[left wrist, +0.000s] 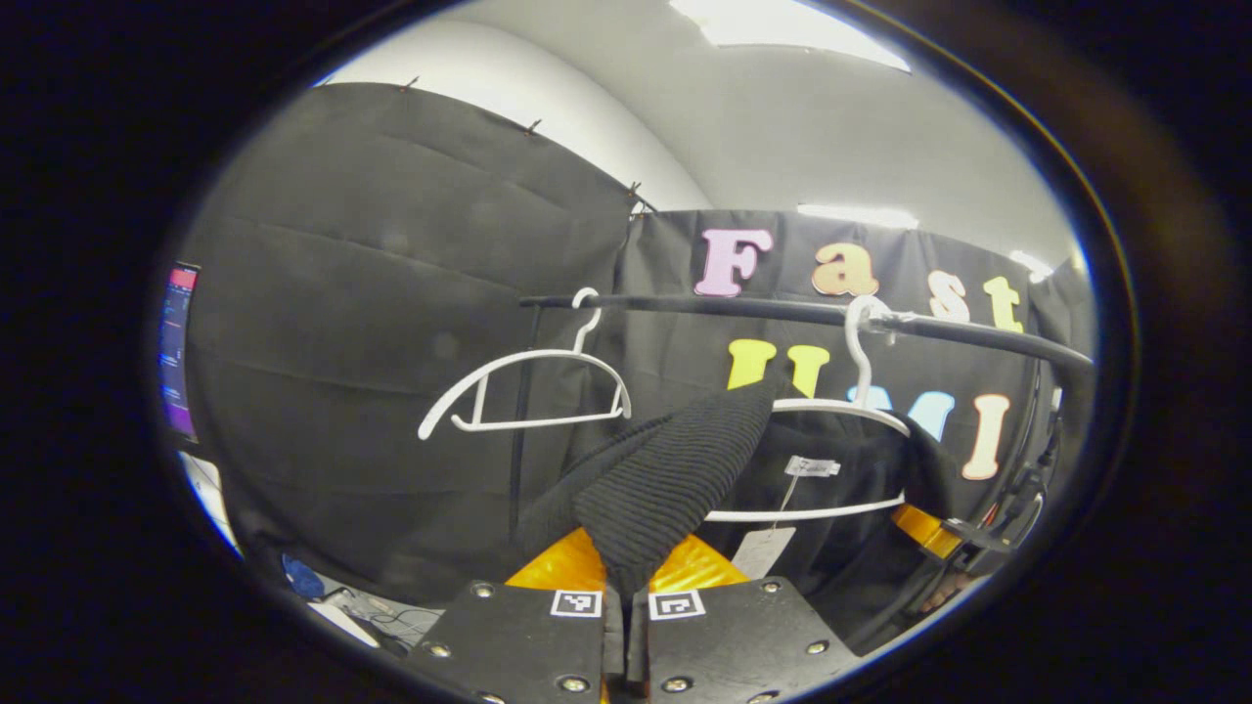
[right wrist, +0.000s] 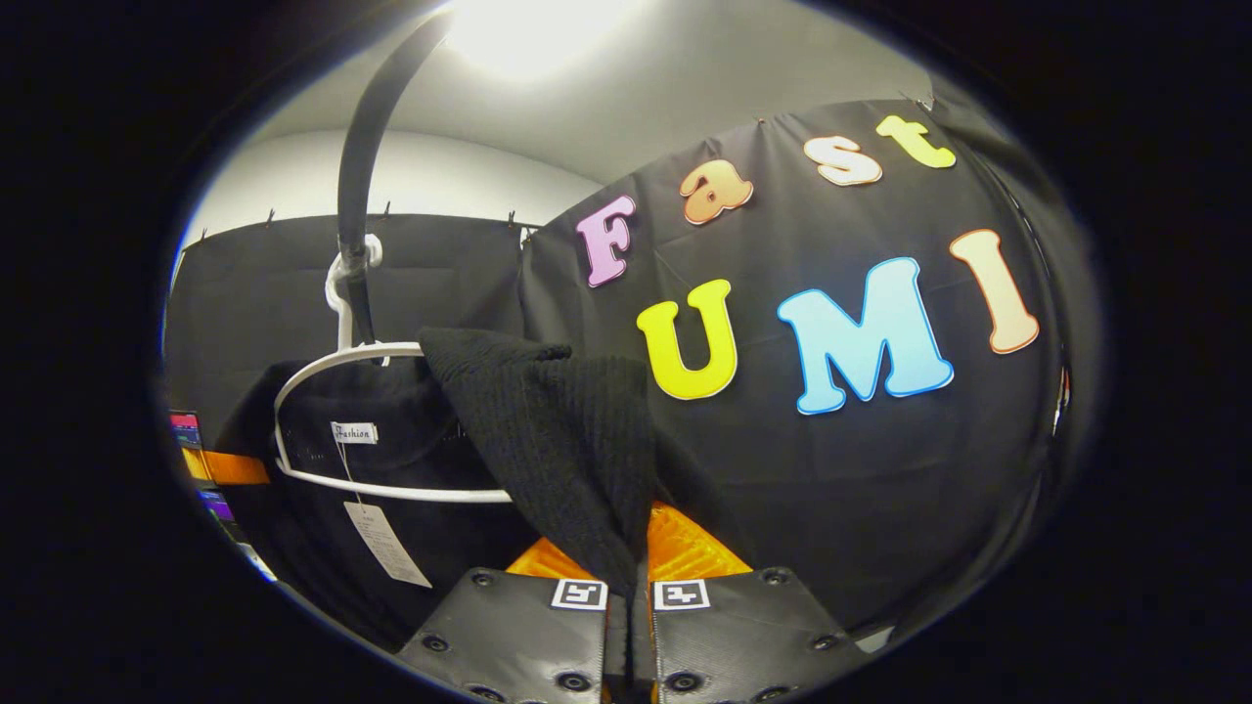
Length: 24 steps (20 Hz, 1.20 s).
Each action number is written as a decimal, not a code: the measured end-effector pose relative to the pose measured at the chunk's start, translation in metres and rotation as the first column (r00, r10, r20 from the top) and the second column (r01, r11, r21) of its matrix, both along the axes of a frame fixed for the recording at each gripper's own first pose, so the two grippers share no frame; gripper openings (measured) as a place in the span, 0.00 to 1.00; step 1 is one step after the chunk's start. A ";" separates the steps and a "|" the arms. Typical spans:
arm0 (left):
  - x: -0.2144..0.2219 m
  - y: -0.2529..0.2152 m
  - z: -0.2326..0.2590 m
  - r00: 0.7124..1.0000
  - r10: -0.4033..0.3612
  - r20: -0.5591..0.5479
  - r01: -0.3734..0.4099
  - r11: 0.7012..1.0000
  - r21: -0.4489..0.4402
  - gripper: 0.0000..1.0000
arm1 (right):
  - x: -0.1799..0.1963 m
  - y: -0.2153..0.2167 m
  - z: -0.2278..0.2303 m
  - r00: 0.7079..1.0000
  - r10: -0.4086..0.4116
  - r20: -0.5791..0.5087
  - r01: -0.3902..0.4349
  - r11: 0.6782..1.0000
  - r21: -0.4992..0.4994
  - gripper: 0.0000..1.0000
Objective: Grasp the clothes on the hanger with both hands and then place them into the laundry hamper below.
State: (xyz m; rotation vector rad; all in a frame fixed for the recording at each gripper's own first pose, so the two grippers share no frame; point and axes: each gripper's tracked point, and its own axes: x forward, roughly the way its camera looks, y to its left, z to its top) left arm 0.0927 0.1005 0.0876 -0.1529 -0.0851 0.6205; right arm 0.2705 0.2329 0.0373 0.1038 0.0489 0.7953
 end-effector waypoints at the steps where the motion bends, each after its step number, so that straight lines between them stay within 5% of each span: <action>1: -0.003 0.002 0.003 1.000 0.008 0.000 -0.008 1.000 0.009 0.02 | 0.003 -0.003 0.002 1.000 -0.009 0.008 0.009 1.000 0.005 0.04; 11: -0.020 0.032 0.043 0.999 0.046 0.014 -0.048 0.991 0.125 0.02 | 0.012 -0.016 0.021 0.999 -0.027 0.038 0.025 0.999 0.039 0.00; 24: -0.018 0.065 0.061 0.997 0.050 0.051 -0.055 0.993 0.105 0.03 | -0.001 -0.023 0.007 0.987 0.143 0.072 -0.141 0.990 -0.028 0.03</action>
